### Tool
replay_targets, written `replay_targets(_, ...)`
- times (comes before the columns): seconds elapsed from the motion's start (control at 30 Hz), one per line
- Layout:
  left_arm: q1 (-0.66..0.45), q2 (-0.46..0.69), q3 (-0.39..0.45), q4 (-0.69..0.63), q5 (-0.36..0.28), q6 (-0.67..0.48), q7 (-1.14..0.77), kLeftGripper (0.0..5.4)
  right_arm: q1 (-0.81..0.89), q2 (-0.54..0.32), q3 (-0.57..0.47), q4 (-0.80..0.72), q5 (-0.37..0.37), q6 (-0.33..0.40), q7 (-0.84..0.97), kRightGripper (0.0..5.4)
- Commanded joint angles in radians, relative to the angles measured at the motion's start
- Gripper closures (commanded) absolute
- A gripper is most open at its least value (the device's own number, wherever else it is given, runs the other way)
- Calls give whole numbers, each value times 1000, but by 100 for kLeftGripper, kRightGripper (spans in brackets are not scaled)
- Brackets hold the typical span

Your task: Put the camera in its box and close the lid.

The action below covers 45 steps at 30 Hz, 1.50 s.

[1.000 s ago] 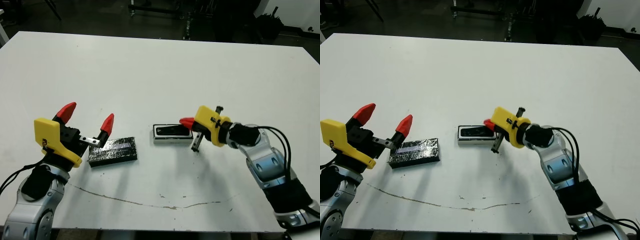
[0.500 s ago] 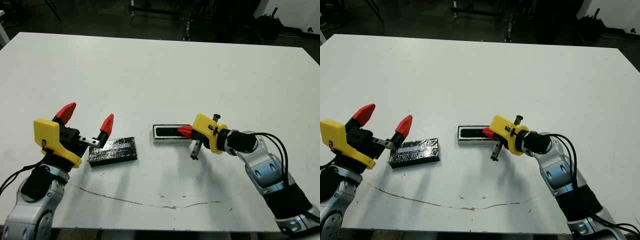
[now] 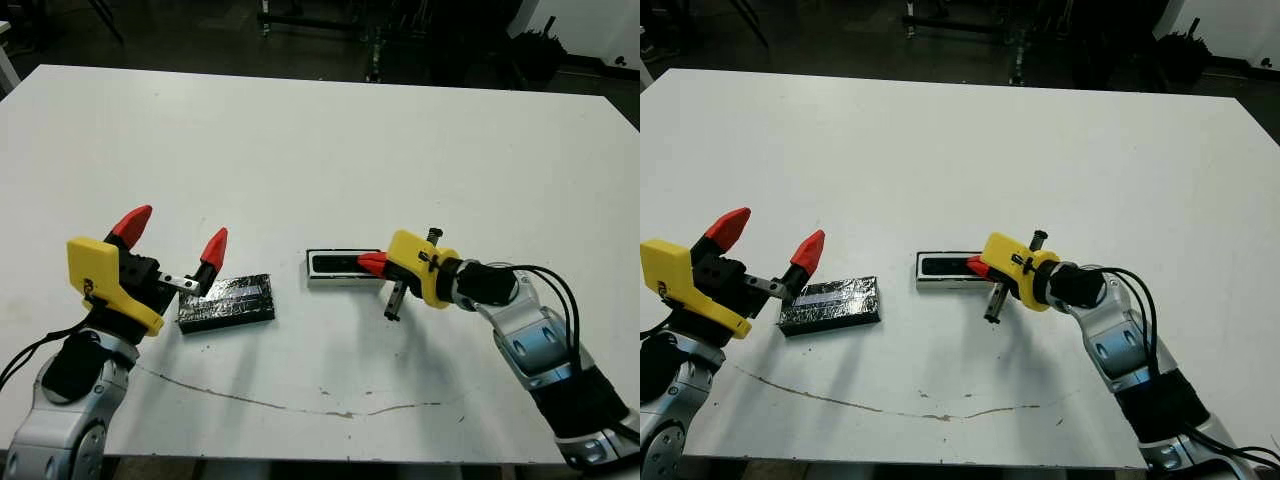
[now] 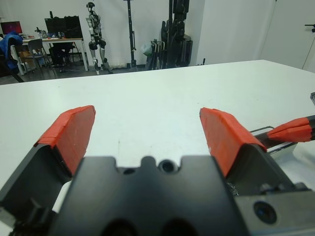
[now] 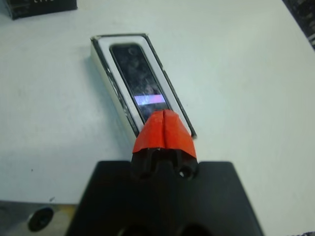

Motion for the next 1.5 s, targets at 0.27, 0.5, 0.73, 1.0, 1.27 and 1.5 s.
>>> replay_targets(0.27,2,11,0,-6,9,9,-1,0,6,-85,-139,-47,76,-1,21,538)
replay_targets(0.5,-8,34,12,-2,-7,10,-30,0,75,-52,-342,-68,242,-94,-26,538)
replay_targets(0.73,-62,183,26,47,-17,-13,-205,0,253,4,-463,-313,340,-28,-181,538)
replay_targets(1.0,-151,379,28,91,-14,-18,-401,0,512,119,-521,-567,443,29,-354,538)
replay_targets(1.27,-377,580,-69,371,-93,-62,-880,0,626,136,-559,-615,546,57,-397,538)
replay_targets(1.5,-569,599,-191,593,-82,-71,-1166,0,647,131,-571,-582,519,24,-408,538)
